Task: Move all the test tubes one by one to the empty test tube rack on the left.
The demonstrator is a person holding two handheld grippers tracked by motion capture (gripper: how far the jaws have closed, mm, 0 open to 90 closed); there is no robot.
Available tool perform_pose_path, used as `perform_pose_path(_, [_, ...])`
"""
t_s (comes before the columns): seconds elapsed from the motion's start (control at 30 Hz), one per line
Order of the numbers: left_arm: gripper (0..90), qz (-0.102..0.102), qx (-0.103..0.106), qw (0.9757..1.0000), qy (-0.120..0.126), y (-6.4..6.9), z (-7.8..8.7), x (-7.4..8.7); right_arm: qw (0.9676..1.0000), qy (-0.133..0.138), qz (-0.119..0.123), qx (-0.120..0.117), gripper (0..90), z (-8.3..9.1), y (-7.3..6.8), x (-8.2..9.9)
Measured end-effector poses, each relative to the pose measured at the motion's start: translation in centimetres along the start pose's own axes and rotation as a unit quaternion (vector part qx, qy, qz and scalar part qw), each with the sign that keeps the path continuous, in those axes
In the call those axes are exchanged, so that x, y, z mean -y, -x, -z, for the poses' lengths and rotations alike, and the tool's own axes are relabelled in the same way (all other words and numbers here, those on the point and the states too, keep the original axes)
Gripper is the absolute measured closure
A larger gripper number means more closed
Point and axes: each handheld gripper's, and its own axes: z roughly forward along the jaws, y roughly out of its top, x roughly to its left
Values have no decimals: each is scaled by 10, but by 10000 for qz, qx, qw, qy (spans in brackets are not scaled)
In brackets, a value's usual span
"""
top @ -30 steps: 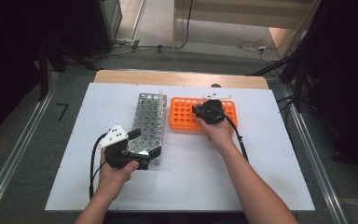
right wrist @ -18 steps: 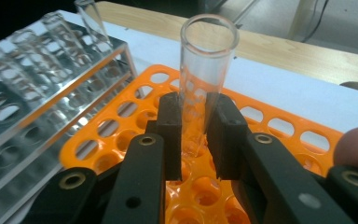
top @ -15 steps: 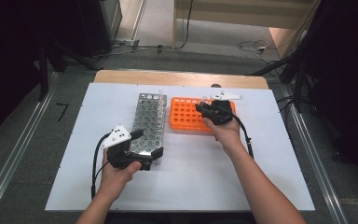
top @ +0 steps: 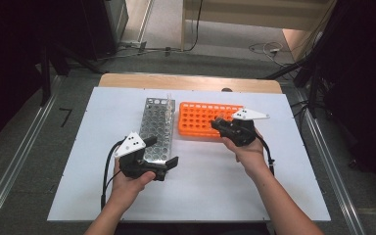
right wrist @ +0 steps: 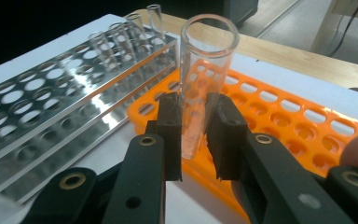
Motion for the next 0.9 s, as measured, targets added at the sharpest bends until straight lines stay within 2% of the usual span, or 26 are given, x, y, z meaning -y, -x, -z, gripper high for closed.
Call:
perform_pose_path(0.43, [0, -80, 120, 9999, -64, 11, -8, -2, 9997, -69, 101, -213, 742, 40, -19, 28])
perform_pose_path(0.5, [0, -83, 143, 9998, -60, 12, -8, -2, 9995, -115, 170, -244, 741, 44, -22, 33])
perform_pose_path(0.67, [0, -109, 171, 9998, -74, 16, -9, -2, 9991, -121, 125, -395, 741, 53, -29, 43])
perform_pose_path(0.9, [25, -183, 272, 9994, -134, 24, -16, -2, 9972, -254, 358, -604, 741, 56, -45, 51])
